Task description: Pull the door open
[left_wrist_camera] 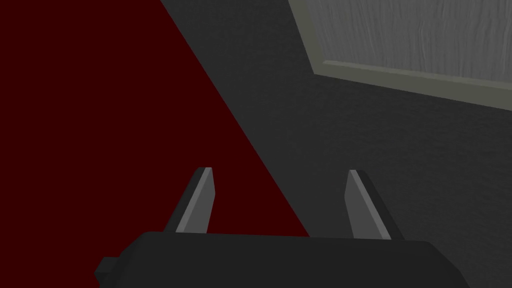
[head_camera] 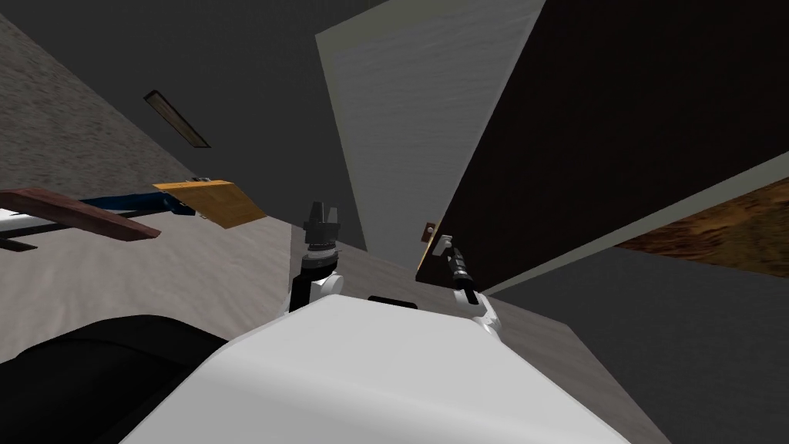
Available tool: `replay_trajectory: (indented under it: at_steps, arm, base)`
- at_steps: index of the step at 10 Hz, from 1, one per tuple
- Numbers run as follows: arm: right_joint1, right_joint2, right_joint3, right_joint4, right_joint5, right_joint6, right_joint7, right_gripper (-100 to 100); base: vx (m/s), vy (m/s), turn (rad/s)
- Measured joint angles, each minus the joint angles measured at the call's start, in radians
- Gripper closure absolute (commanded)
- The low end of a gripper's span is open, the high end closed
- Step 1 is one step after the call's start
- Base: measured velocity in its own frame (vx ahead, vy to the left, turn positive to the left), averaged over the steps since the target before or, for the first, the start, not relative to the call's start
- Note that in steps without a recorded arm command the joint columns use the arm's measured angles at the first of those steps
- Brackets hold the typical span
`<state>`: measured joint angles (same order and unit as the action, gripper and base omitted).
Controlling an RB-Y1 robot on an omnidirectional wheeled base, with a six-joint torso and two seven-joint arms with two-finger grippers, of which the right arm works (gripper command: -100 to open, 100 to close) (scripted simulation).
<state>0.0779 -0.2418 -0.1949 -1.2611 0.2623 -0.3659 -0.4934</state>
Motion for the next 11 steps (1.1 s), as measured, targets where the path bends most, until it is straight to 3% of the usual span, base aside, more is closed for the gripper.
replay_trajectory:
  at_steps: [2, 8, 9, 11]
  arm:
    - [0.007, 0.0, 0.012, -0.014, 0.003, 0.0, -0.008, -100]
    - [-0.012, 0.006, -0.008, 0.016, -0.008, -0.002, 0.014, -100]
    - [-0.013, 0.006, -0.008, 0.017, -0.008, -0.002, 0.014, 100]
    - [-0.017, 0.003, -0.012, 0.013, -0.008, -0.004, 0.014, 100]
  base:
    - [-0.006, -0.024, -0.025]
    - [0.159, -0.033, 0.018]
    - [-0.008, -0.005, -0.012]
    - [-0.029, -0.007, 0.001]
